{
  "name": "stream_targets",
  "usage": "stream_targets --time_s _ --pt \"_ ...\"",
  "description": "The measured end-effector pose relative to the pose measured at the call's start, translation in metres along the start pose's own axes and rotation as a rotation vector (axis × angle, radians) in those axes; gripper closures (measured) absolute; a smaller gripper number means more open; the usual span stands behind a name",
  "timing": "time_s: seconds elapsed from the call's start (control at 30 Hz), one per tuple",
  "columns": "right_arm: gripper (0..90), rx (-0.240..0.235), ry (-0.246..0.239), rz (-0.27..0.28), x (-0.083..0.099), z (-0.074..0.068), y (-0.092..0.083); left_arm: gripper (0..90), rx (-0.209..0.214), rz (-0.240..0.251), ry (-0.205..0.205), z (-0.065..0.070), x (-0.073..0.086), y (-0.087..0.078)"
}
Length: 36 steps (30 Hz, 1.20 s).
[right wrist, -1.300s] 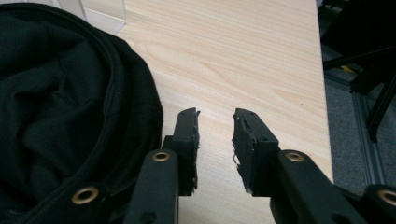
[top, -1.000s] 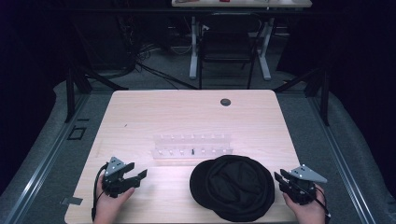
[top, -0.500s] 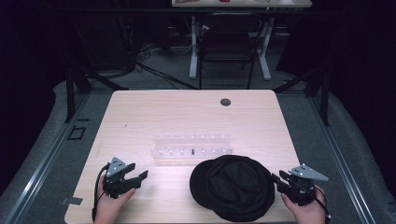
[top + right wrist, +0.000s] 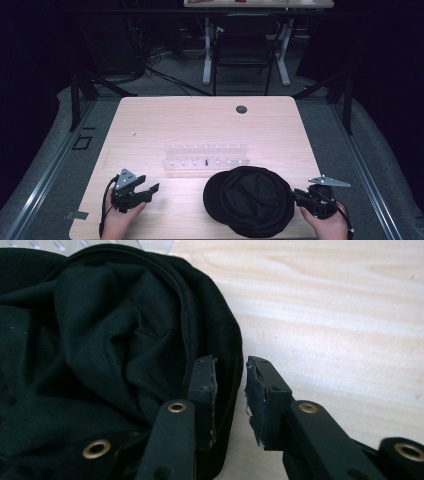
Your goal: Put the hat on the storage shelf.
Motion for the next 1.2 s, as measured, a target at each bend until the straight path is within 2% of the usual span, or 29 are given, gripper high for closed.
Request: stream_targets --time_s 0.17,0.33,0.4,0.47,0.6,0.77,0.9,1.2 --pt "76.9 -0.069 0.062 -0.022 0.0 0.002 0.001 37.2 -0.001 -0.001 0.001 0.001 0.0 0.001" --pt "77.8 -0.096 0.081 -0.044 -0.001 0.004 0.003 37.2 0.0 0.0 0.002 0.002 0.0 0.001" --pt "78.3 -0.112 0.089 -0.09 -0.004 0.004 0.004 37.1 -0.001 0.001 0.001 0.002 0.001 0.0" --pt "78.8 -0.108 0.092 -0.102 -0.005 0.004 0.005 37.2 -0.001 0.0 0.006 0.002 0.001 0.0" --pt "78.3 -0.111 0.098 -0.172 -0.01 0.006 0.006 37.1 0.0 0.0 0.007 0.003 0.001 0.0" --pt "78.0 -0.156 0.126 -0.282 -0.018 0.01 0.008 37.1 0.001 -0.004 0.007 0.004 0.001 0.0" --pt "78.4 -0.177 0.142 -0.343 -0.024 0.01 0.008 37.2 0.001 -0.005 0.009 0.003 0.001 0.0" --pt "78.5 -0.192 0.134 -0.479 -0.032 0.008 0.009 37.1 0.0 -0.009 0.008 0.003 0.002 0.001"
Point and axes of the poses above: each handheld gripper's, and its own axes: y roughly forward along the jaws, x roughly out of its underside, z roughly to its right, the point moved 4 cm from there along y, roughly forward along the jaws, and after that the axes turned 13 degrees about -z, right-handed, at the moved point
